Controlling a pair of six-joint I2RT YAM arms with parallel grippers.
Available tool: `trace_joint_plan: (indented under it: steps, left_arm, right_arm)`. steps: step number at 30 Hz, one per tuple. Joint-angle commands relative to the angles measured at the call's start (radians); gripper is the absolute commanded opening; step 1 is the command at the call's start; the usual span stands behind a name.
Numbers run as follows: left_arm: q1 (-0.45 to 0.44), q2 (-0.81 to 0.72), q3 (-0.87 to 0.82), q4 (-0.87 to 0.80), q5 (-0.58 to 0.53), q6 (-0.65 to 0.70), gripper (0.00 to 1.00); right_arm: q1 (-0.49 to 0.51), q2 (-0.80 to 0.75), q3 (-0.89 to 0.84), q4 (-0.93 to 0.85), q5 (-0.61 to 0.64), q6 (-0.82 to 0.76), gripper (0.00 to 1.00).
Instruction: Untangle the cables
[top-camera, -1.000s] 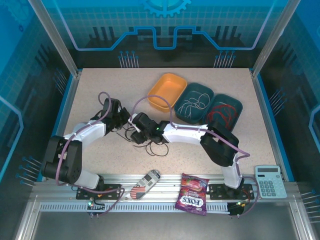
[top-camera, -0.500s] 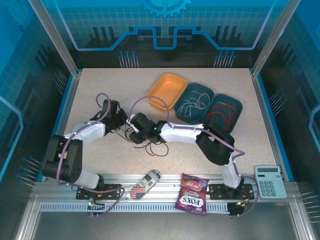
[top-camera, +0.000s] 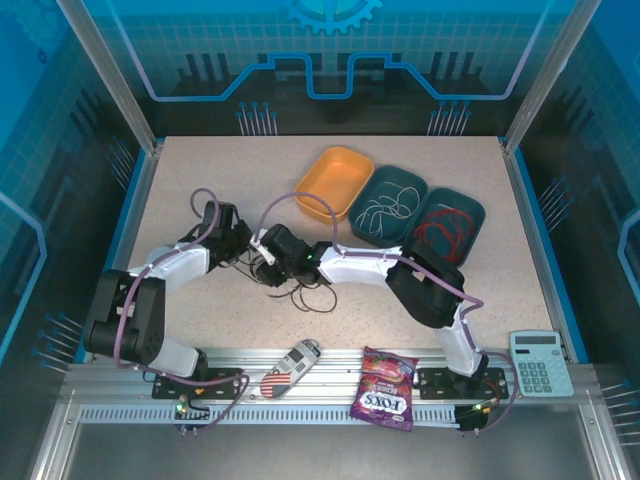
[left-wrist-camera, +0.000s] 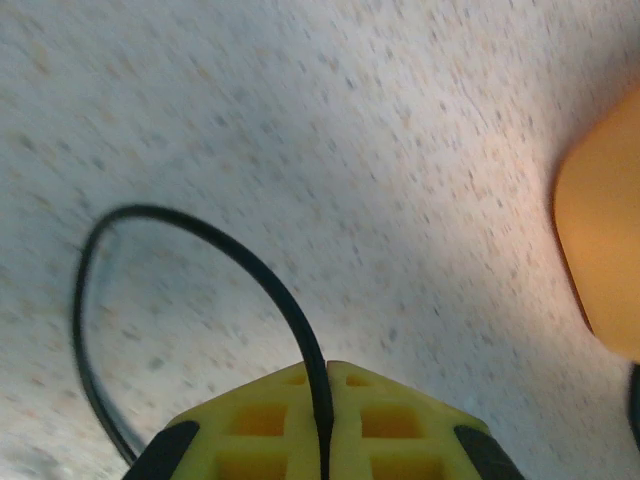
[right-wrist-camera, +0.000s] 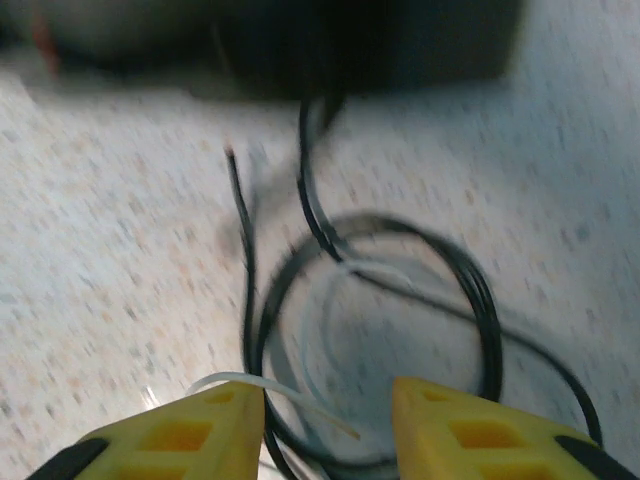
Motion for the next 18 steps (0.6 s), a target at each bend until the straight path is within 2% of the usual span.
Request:
trace_joint_plan:
  steps: [1, 7, 13, 18]
  left_arm:
    - [-0.069, -0.015, 0.028, 0.07, 0.213, 0.005, 0.01]
    - [-0.067, -0.007, 0.046, 0.054, 0.199, 0.008, 0.01]
    - [-0.049, 0.003, 0.051, 0.047, 0.19, -0.002, 0.01]
    - [-0.046, 0.001, 0.048, 0.051, 0.19, -0.006, 0.01]
  right_arm:
    - [0.003, 0.092, 0.001, 0.031, -0.098, -0.017, 0.35]
    - [-0.006, 0.085, -0.019, 0.043, -0.1, -0.002, 0.25]
    - [-0.006, 0.011, -0.11, 0.078, -0.08, 0.016, 0.03]
    - [-0.006, -0.062, -0.2, 0.116, -0.054, 0.035, 0.0]
